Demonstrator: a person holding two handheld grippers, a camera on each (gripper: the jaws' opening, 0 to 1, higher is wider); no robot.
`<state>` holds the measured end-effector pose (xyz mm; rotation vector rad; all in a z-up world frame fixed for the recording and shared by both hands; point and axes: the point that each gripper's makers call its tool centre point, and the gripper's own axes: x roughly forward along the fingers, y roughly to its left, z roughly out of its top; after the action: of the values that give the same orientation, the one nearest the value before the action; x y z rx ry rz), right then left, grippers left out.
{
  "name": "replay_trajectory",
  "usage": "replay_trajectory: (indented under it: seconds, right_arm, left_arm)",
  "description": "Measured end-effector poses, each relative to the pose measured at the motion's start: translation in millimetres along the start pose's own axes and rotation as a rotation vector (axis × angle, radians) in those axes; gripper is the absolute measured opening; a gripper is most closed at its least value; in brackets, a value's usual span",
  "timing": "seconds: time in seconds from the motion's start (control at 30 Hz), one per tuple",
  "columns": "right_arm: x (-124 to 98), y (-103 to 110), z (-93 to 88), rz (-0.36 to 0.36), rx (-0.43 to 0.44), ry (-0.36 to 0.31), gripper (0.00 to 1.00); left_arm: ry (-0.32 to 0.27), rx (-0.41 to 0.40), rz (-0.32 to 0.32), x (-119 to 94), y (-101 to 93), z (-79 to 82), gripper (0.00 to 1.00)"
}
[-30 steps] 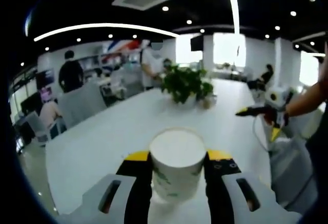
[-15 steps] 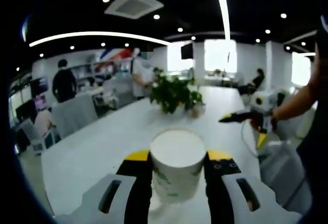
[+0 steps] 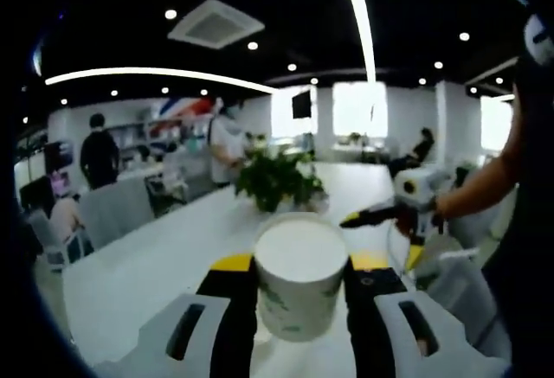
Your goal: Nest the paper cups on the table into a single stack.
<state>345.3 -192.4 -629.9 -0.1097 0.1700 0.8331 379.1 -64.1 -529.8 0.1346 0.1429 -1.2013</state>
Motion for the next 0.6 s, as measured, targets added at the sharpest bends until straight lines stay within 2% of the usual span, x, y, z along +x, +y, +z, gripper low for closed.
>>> replay_trajectory:
  seconds: [0.33, 0.6]
  right_arm:
    - [1.6, 8.3, 27.5, 0.039, -0.008, -0.04, 0.98]
    - [1.3, 24.0, 54.2, 0.099, -0.012, -0.088, 0.97]
  left_arm:
    - [-0.007, 0.007, -0.047, 0.8, -19.7, 4.8, 0.37]
    - [-0.053, 0.015, -0.106, -4.6, -41.1, 14.5, 0.37]
